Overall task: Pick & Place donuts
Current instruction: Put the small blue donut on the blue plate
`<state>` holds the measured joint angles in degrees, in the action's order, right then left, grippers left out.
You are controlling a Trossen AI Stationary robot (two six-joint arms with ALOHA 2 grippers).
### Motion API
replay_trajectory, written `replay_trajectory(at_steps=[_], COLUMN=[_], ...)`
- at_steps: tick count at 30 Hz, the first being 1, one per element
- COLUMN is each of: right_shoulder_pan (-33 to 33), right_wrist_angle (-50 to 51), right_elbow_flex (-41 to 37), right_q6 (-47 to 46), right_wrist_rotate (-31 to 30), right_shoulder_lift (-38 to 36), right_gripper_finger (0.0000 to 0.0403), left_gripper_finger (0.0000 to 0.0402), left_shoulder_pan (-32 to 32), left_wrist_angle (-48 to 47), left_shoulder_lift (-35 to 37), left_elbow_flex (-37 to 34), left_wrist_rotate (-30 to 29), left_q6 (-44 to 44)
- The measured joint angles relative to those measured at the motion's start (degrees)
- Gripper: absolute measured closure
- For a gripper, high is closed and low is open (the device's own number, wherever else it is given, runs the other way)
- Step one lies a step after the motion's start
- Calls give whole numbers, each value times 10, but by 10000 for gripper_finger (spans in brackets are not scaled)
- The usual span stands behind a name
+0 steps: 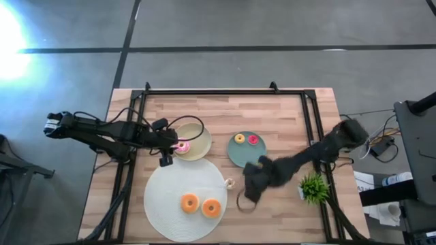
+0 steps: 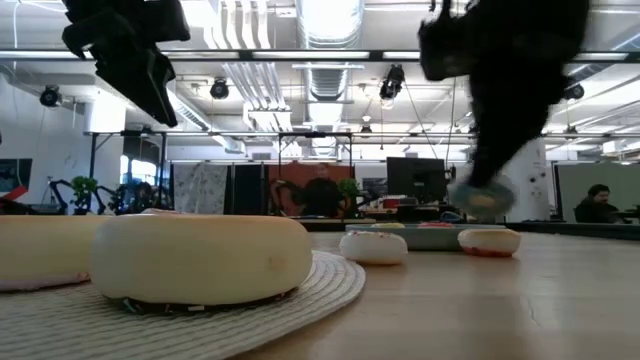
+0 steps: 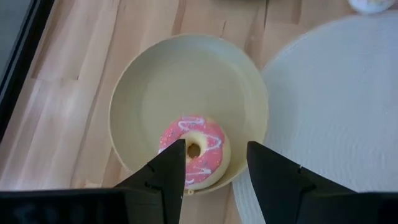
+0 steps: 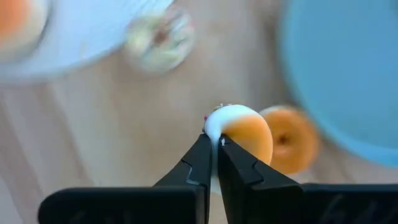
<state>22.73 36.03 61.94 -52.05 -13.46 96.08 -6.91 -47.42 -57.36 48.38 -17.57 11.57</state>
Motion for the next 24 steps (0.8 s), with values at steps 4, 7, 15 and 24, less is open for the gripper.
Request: replay_trajectory(at_steps=[4, 7, 15, 24], right_shoulder_pan=[-88, -147, -252, -268], right_wrist_angle=[-173, -366, -647, -774], right_elbow_flex=[-81, -142, -184, -86], right_q6=[-79, -127, -246, -304], right_wrist_rotate=[2, 0, -53, -1], right_shoulder_lift=[-104, -144, -95, 24], right_gripper_finger=[392, 392, 391, 390], left_gripper_finger=[257, 257, 257, 257], left_shoulder_pan=[-21, -44, -70, -67], left_wrist_angle=[36, 77, 315, 567], left_shoulder_lift=[5, 10, -2, -33], left_elbow_flex=[0, 0, -34, -122], left_wrist_rotate=[-45, -115, -301, -306], left_q6=[4, 4, -56, -164])
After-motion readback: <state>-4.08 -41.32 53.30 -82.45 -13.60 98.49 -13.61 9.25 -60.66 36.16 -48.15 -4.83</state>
